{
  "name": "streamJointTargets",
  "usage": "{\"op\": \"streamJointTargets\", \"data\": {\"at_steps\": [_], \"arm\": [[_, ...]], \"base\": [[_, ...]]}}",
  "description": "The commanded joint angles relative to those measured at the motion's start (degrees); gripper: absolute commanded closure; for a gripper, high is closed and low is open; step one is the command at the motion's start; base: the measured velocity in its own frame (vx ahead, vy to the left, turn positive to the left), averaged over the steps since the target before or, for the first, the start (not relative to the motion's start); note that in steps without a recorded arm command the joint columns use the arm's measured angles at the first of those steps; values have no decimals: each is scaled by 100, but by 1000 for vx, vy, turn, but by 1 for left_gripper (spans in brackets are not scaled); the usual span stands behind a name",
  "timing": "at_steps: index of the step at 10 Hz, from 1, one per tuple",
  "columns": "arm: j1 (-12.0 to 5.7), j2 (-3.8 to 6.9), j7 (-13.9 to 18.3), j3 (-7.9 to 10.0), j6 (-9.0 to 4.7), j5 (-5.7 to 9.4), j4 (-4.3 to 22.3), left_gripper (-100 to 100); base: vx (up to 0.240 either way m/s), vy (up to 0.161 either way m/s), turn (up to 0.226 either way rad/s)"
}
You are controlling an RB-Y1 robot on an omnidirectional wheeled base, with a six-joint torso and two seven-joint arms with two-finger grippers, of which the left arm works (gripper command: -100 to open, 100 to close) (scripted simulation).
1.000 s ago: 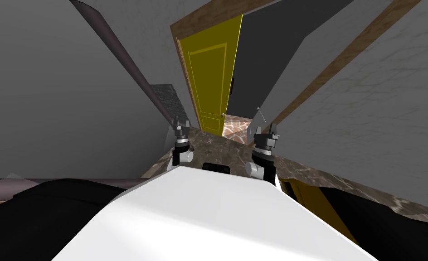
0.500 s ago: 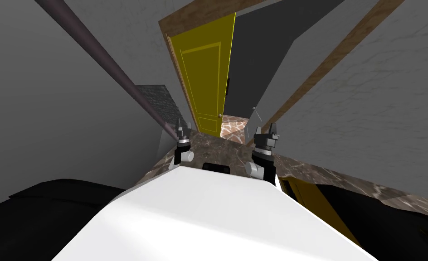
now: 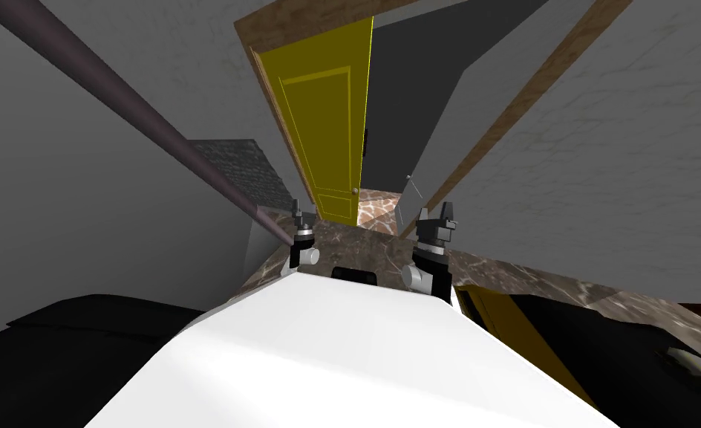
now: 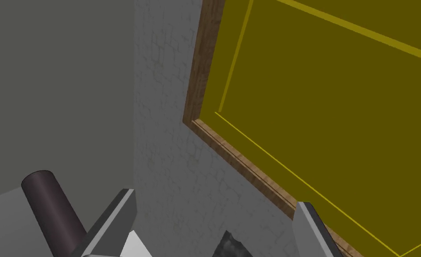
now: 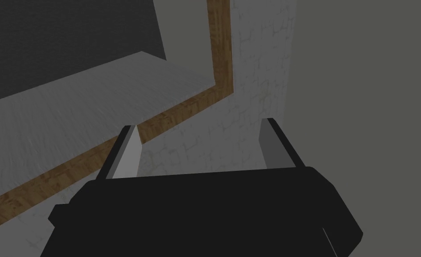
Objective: Push the door open
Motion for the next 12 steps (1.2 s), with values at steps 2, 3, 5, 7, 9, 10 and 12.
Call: {"op": "streamJointTargets", "data": {"at_steps": [2, 3, 5, 7, 9, 10, 12], "arm": [[-100, 60, 290, 4, -93, 183, 347, -100], [-139, 74, 395, 0, -131, 251, 483, -100], [-218, 97, 612, -8, -208, 390, 764, -100], [-297, 120, 829, -17, -285, 530, 1045, -100], [-378, 134, 1050, -25, -363, 672, 1331, -100], [-419, 139, 1162, -30, -403, 744, 1475, -100], [-501, 150, 1385, -38, -482, 888, 1764, -100]], "base": [[104, 26, -150], [86, 17, -146], [87, 30, -145], [92, 39, -171], [100, 44, -169], [79, 49, -162], [84, 43, -167]]}}
